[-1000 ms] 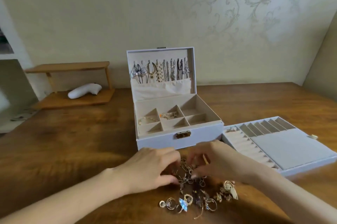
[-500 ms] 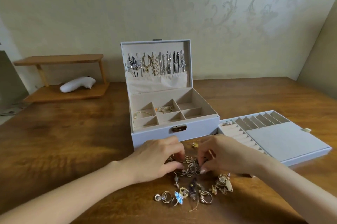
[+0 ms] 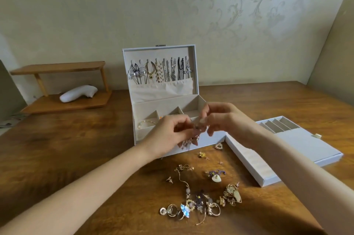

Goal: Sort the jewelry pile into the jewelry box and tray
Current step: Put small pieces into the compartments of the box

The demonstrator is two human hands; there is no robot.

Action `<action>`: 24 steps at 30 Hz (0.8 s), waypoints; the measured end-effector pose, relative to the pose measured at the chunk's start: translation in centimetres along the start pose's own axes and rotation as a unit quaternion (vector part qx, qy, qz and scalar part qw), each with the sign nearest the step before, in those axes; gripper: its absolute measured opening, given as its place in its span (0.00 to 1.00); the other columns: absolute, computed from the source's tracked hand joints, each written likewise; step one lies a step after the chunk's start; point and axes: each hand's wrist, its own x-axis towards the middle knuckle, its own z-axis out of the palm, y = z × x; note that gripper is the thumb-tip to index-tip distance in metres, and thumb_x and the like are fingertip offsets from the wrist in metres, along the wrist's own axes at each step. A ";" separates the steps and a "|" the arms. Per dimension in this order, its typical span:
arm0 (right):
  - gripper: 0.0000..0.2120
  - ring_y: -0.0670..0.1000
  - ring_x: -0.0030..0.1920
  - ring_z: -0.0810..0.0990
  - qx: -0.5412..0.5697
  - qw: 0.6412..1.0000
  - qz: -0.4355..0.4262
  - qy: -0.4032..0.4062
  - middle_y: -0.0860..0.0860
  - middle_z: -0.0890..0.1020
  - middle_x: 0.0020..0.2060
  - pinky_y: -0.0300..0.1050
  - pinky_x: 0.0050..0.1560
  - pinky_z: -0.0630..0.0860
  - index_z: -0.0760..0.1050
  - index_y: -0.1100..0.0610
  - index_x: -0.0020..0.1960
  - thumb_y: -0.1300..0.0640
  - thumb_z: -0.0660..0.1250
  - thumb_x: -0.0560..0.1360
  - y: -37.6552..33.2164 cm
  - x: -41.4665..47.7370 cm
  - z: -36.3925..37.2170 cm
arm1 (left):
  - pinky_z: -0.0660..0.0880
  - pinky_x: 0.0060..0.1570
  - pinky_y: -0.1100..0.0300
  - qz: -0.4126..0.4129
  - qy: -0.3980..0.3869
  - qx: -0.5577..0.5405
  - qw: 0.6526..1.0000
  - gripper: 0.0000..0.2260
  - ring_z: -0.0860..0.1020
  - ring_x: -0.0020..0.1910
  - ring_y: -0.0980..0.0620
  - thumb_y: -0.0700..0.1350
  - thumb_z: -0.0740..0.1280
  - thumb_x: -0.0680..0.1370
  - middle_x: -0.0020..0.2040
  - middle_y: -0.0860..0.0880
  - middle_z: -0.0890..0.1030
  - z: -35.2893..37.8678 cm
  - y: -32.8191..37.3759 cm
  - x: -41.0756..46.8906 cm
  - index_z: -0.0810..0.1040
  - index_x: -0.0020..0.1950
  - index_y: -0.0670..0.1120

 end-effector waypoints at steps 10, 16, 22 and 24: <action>0.04 0.51 0.26 0.72 0.175 0.984 -0.014 -0.008 0.52 0.73 0.25 0.38 0.28 0.70 0.68 0.57 0.38 0.59 0.61 0.71 0.8 3.2 0.1 | 0.65 0.22 0.68 -0.019 -0.003 -0.112 0.994 0.14 0.71 0.22 0.56 0.49 0.65 0.72 0.30 0.47 0.81 -1.6 -0.6 0.6 0.78 0.48 0.38; 0.05 0.47 0.22 0.67 0.173 0.985 -0.004 -0.023 0.52 0.75 0.27 0.37 0.23 0.60 0.69 0.57 0.38 0.58 0.61 0.73 2.4 2.9 -0.5 | 0.68 0.22 0.65 0.005 0.028 -0.095 0.995 0.13 0.72 0.22 0.51 0.48 0.63 0.74 0.27 0.44 0.79 -2.3 -1.2 -0.1 0.78 0.48 0.40; 0.08 0.48 0.22 0.68 0.186 0.982 -0.007 -0.024 0.53 0.75 0.28 0.35 0.23 0.62 0.74 0.54 0.34 0.58 0.63 0.71 2.3 2.4 -0.1 | 0.68 0.23 0.64 -0.001 0.054 -0.085 0.995 0.09 0.72 0.24 0.51 0.44 0.59 0.79 0.26 0.46 0.78 -1.9 -1.7 -0.6 0.75 0.46 0.40; 0.08 0.48 0.23 0.69 0.181 0.983 -0.008 -0.018 0.53 0.76 0.29 0.36 0.25 0.61 0.75 0.53 0.34 0.58 0.64 0.71 2.3 2.4 0.0 | 0.68 0.24 0.65 -0.006 0.050 -0.114 0.992 0.11 0.72 0.25 0.51 0.46 0.60 0.77 0.27 0.45 0.77 -1.9 -1.6 -0.8 0.76 0.46 0.39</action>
